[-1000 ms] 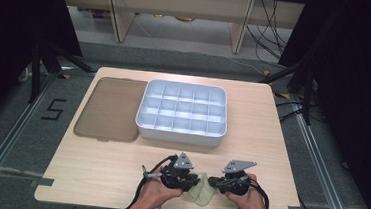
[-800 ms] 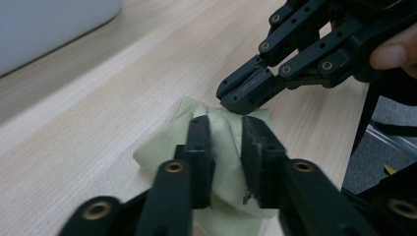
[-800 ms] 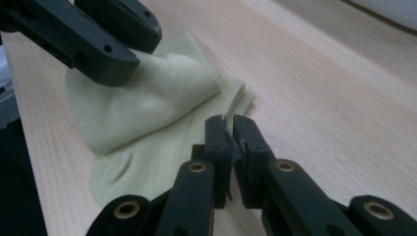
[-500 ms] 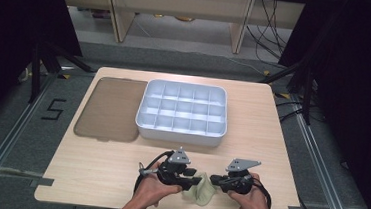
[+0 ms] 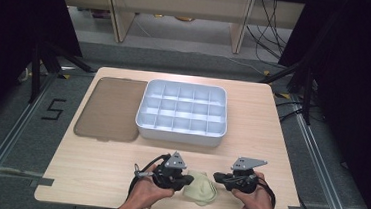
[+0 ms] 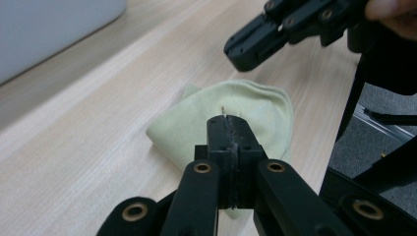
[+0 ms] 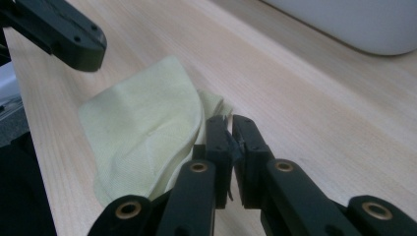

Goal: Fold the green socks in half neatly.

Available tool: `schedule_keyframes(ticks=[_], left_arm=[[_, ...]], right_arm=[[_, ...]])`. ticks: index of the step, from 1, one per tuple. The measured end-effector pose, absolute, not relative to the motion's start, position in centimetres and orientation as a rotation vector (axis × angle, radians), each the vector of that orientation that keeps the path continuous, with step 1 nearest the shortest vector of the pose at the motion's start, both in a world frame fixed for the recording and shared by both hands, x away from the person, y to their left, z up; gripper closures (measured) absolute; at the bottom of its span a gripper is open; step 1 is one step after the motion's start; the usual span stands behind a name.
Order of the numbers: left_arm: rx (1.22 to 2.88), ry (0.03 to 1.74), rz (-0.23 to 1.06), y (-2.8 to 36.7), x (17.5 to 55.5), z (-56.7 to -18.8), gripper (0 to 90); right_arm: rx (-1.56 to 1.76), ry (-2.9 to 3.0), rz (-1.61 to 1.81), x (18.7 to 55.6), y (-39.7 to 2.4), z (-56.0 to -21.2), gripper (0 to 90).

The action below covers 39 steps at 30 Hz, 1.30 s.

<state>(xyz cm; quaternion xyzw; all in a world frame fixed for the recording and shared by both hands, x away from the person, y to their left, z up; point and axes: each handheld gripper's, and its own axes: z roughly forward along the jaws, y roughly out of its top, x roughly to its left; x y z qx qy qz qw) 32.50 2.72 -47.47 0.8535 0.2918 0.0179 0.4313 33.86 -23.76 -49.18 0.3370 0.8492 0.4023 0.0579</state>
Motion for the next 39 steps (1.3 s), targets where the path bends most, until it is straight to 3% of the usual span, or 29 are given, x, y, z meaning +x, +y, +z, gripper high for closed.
schedule_keyframes(ticks=[14, 23, 39], left_arm=[[2.208, 0.672, 0.045, 2.1, 31.7, -48.8, 87.2], [2.209, 0.751, 0.034, 2.5, 31.9, -50.3, 87.5], [2.233, 0.7, 0.075, 2.2, 30.9, -49.7, 86.7]], right_arm=[[0.879, 2.615, 1.258, 32.8, -22.0, -48.3, 86.1], [0.875, 2.685, 1.152, 32.8, -21.7, -49.2, 86.6], [0.851, 2.628, 1.188, 33.7, -21.5, -48.6, 87.1]])
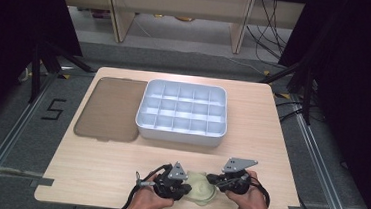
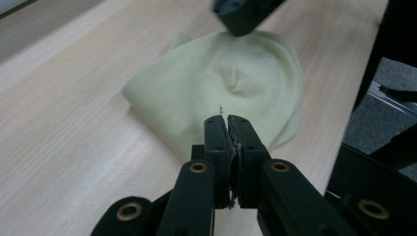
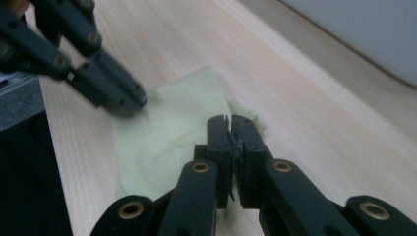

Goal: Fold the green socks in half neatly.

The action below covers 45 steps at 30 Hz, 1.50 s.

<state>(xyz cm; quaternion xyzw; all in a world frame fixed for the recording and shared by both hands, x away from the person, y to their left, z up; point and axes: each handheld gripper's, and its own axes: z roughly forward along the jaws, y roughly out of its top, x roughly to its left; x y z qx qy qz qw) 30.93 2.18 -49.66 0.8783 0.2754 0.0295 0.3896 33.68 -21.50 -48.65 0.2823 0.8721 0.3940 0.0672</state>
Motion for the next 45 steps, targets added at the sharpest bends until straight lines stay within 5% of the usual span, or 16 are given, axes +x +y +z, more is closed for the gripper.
schedule_keyframes(ticks=[18, 31, 45], left_arm=[[2.261, 0.683, 0.083, 1.9, 30.5, -50.1, 87.0], [2.174, 0.728, 0.053, 2.4, 30.6, -49.6, 83.6], [2.153, 0.831, 0.036, 3.9, 32.5, -49.2, 63.9]], right_arm=[[0.696, 2.764, 1.116, 37.6, -14.5, -49.8, 87.8], [0.814, 2.709, 1.264, 37.8, -17.0, -48.8, 87.7], [0.873, 2.627, 1.27, 34.3, -22.2, -47.8, 86.9]])
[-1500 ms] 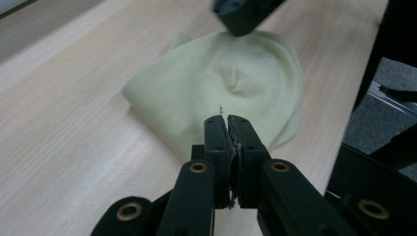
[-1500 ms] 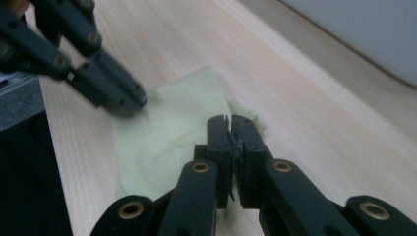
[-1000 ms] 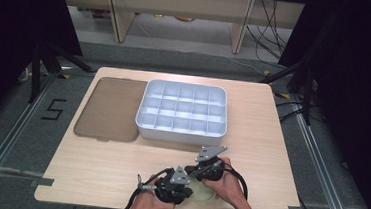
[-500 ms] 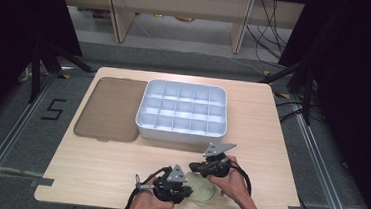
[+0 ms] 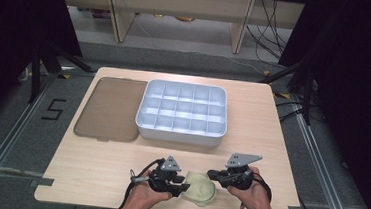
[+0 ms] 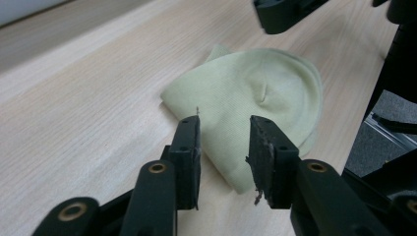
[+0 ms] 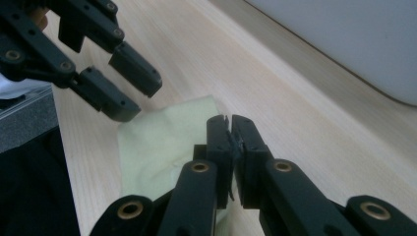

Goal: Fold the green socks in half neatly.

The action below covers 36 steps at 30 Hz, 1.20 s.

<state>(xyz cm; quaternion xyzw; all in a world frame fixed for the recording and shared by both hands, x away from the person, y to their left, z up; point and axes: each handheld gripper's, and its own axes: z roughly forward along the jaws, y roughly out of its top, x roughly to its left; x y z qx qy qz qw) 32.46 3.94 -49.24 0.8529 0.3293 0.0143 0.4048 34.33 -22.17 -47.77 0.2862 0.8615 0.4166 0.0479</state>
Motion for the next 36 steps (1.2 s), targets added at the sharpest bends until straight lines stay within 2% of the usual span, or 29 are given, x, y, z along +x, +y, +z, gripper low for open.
schedule_keyframes(ticks=[9, 14, 22, 23, 26, 28, 30, 36], left_arm=[[2.16, 0.911, -0.001, 4.2, 32.8, -49.6, 52.3], [2.174, 0.935, -0.036, 4.0, 32.9, -49.7, 49.6], [2.168, 0.96, -0.066, 3.4, 32.7, -49.9, 49.0], [2.226, 0.92, -0.067, 3.7, 32.8, -49.8, 49.3], [2.167, 0.971, -0.081, 3.2, 32.5, -50.0, 50.2], [2.235, 0.912, -0.081, 3.4, 32.8, -50.0, 51.7], [2.181, 0.951, -0.091, 2.9, 32.6, -50.1, 52.7], [2.214, 0.943, -0.096, 2.7, 32.8, -50.2, 55.5]], right_arm=[[0.877, 2.599, 1.266, 33.4, -22.7, -47.6, 86.3], [0.858, 2.618, 1.258, 33.2, -22.7, -47.7, 86.0], [0.858, 2.603, 1.253, 33.0, -22.8, -47.7, 85.9], [0.87, 2.608, 1.255, 32.9, -22.8, -47.7, 85.8], [0.842, 2.62, 1.251, 33.0, -22.7, -47.8, 85.6], [0.839, 2.616, 1.257, 33.0, -22.6, -47.9, 85.4], [0.842, 2.62, 1.255, 33.0, -22.6, -47.9, 85.4], [0.829, 2.615, 1.249, 33.0, -22.7, -47.8, 85.3]])
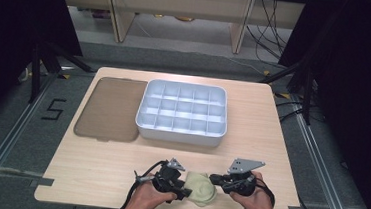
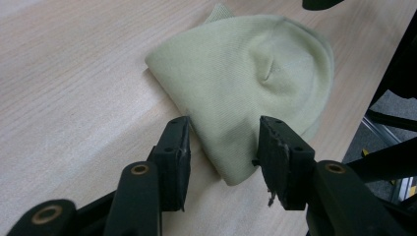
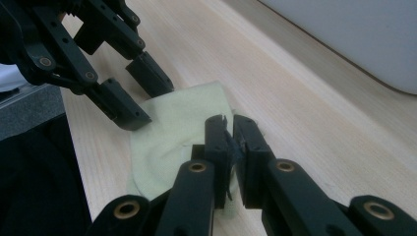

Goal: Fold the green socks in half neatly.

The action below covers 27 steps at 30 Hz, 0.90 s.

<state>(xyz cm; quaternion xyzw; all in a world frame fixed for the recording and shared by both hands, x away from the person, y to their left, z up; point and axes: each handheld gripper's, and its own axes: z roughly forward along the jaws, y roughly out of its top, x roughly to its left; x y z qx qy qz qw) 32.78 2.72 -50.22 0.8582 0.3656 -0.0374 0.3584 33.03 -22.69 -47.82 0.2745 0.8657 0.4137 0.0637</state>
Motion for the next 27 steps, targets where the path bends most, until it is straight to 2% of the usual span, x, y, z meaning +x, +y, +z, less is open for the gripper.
schedule_keyframes(ticks=[4, 13, 17, 27], left_arm=[[2.169, 0.987, -0.105, 2.6, 32.87, -50.33, 56.2], [2.158, 0.979, -0.117, 2.46, 32.69, -50.62, 73.8], [2.134, 0.988, -0.101, 2.5, 32.5, -50.57, 77.9], [2.112, 0.981, -0.088, 3.0, 32.57, -50.43, 79.4]], right_arm=[[0.83, 2.614, 1.257, 32.97, -22.63, -47.84, 85.4], [0.825, 2.617, 1.25, 33.02, -22.71, -47.83, 85.2], [0.823, 2.619, 1.246, 33.01, -22.62, -47.94, 85.2], [0.818, 2.617, 1.239, 33.11, -21.88, -48.06, 85.3]])
